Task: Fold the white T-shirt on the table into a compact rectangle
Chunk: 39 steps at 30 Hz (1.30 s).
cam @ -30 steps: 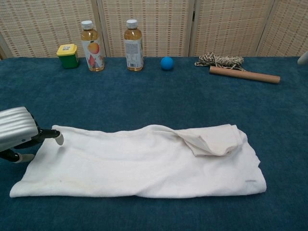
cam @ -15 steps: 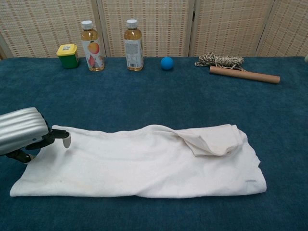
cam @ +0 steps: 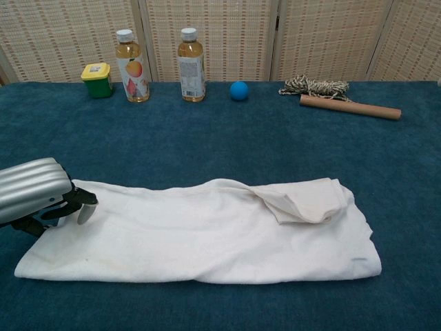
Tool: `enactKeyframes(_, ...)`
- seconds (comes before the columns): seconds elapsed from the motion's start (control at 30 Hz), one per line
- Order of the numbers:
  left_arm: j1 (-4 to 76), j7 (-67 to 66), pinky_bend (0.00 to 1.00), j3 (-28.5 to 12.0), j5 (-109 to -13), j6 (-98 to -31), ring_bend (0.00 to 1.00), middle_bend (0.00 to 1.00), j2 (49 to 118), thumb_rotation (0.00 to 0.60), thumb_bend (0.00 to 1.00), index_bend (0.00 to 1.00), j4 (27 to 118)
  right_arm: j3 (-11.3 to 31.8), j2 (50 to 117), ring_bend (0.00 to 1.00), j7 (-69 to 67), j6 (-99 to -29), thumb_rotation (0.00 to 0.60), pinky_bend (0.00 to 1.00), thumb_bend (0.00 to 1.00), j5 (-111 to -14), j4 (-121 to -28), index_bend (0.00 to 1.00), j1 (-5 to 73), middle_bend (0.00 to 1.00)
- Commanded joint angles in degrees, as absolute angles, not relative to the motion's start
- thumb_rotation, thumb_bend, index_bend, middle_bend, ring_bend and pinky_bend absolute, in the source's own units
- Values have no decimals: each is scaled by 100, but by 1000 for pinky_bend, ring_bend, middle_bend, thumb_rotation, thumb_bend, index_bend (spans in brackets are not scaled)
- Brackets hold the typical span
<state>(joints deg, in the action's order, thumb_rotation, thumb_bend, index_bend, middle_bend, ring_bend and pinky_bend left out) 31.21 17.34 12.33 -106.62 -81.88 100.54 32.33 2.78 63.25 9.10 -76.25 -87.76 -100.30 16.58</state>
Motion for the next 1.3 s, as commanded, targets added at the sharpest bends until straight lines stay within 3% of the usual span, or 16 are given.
enactKeyframes(0.03, 3140, 1747, 1000, 1231, -10644, -8154, 873, 914, 10050, 600, 350, 610, 3281, 282, 6329, 946, 892, -7623, 600, 960, 576, -8776, -10017, 229, 1652, 962)
enactKeyframes(0.33, 3175, 1813, 1000, 1213, -10595, -8133, 879, 921, 10026, 600, 469, 662, 3393, 291, 6348, 945, 831, -7621, 600, 959, 576, -8800, -9968, 229, 1637, 962)
enactKeyframes(0.67, 3127, 1957, 1000, 1151, -10465, -8168, 881, 924, 9807, 600, 528, 687, 3840, 306, 6371, 946, 772, -7645, 600, 959, 576, -8853, -9945, 229, 1625, 963)
enactKeyframes(1.3, 2611, 2143, 1000, 975, -9866, -8042, 882, 925, 9048, 600, 547, 699, 4153, 388, 6480, 946, 702, -7667, 600, 960, 576, -8970, -9931, 229, 1693, 963)
